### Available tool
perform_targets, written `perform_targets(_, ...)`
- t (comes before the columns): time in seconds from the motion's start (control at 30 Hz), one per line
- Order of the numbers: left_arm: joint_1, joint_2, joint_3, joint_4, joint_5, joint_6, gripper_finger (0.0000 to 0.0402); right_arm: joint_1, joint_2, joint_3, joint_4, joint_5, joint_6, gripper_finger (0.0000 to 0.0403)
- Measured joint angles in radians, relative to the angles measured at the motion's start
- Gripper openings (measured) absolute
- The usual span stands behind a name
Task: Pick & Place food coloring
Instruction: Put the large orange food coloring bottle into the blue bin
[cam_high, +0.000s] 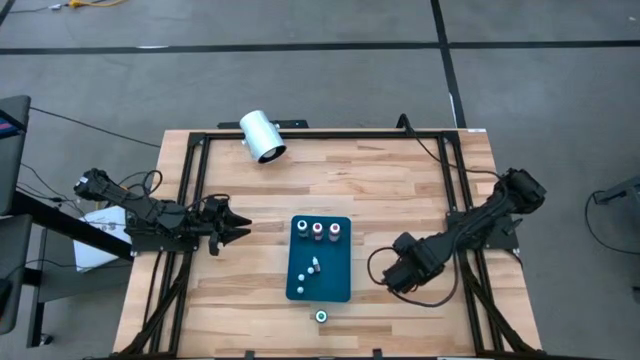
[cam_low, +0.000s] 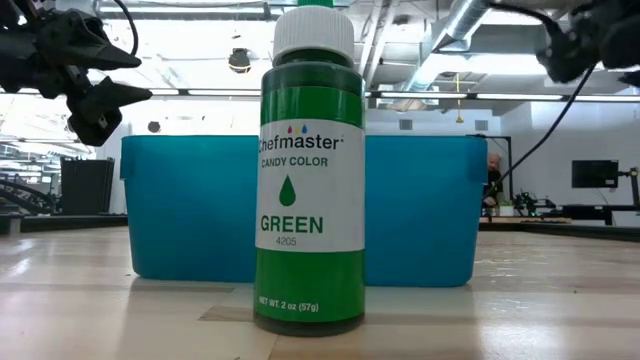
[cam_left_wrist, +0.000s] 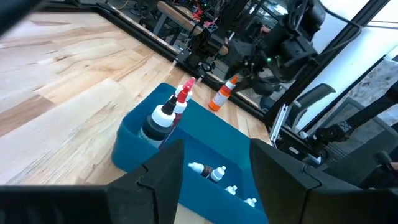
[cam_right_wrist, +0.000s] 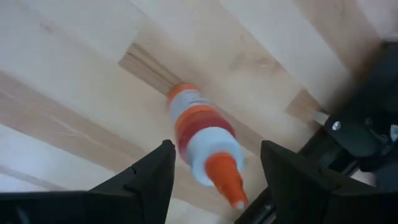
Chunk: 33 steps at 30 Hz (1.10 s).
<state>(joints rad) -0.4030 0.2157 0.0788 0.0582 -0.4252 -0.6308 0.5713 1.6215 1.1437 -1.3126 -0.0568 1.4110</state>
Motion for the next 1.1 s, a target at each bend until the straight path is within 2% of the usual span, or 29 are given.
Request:
perform_targets(0.27,0.0,0.0,0.0,0.0,0.0,-0.006,0.0174,-0.006,0.0,-0.053,0.048,-0.009,-0.006,0.0218)
perform_targets(0.7,0.0,0.0,0.0,0.0,0.0,-0.006,0.0174,-0.006,-0.001,-0.053,0.063,0.004,-0.007,0.014)
perform_targets(0.97,0.0,0.0,0.0,0.0,0.0,-0.009,0.0174,-0.006,-0.001,-0.053,0.058,0.003,-0.007,0.0143)
perform_targets(1.1,0.0,0.0,0.0,0.0,0.0,-0.009,0.0174,-0.006,-0.001,-0.05,0.052,-0.009,-0.007,0.0131)
